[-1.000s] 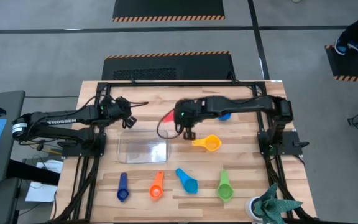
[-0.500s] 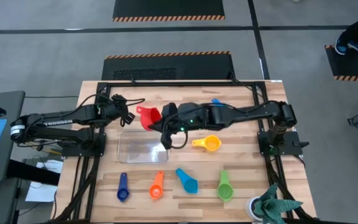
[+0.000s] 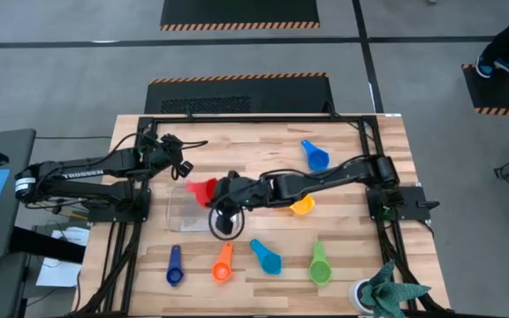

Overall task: Nest measuring cups in basket
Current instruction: Put the red measuring cup into the transparent bin

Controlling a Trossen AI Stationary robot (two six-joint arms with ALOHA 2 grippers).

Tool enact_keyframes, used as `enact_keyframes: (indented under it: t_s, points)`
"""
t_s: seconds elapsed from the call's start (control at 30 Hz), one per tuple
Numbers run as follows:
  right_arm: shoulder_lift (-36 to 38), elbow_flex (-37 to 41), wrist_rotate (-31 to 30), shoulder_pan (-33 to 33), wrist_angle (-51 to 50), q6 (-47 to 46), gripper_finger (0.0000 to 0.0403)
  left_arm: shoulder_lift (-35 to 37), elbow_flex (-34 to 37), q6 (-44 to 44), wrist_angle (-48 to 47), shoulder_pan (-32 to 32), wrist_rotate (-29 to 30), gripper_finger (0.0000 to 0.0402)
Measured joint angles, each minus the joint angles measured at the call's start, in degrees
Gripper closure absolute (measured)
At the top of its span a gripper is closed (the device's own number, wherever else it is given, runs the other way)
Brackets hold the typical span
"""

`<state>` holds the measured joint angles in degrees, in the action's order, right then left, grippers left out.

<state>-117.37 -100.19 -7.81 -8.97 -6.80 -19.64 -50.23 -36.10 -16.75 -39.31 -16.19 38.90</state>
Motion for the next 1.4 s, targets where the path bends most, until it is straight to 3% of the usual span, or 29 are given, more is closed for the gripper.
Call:
enact_keyframes:
  t_s: [0.33,0.87,1.1,1.4]
  points:
    - [-5.18,-0.15,-0.03,-1.56,-0.77,-2.69,0.0394,-0.03,0.0,-4.69,-0.21,-0.04,-3.49,0.0401]
    - [-10.24,0.03,-1.21,0.64,1.47,-12.51,0.0395,-0.01,0.0,-2.75,0.26,-0.02,-5.76,0.0401]
    - [-10.33,0.07,-1.14,0.91,0.59,-13.38,0.0355,-0.01,0.0,-0.39,0.28,-0.02,-7.25,0.0401]
    - [-10.31,0.07,0.59,0.76,-4.2,-13.52,0.0346,-0.01,0.0,0.38,0.28,-0.02,-8.28,0.0401]
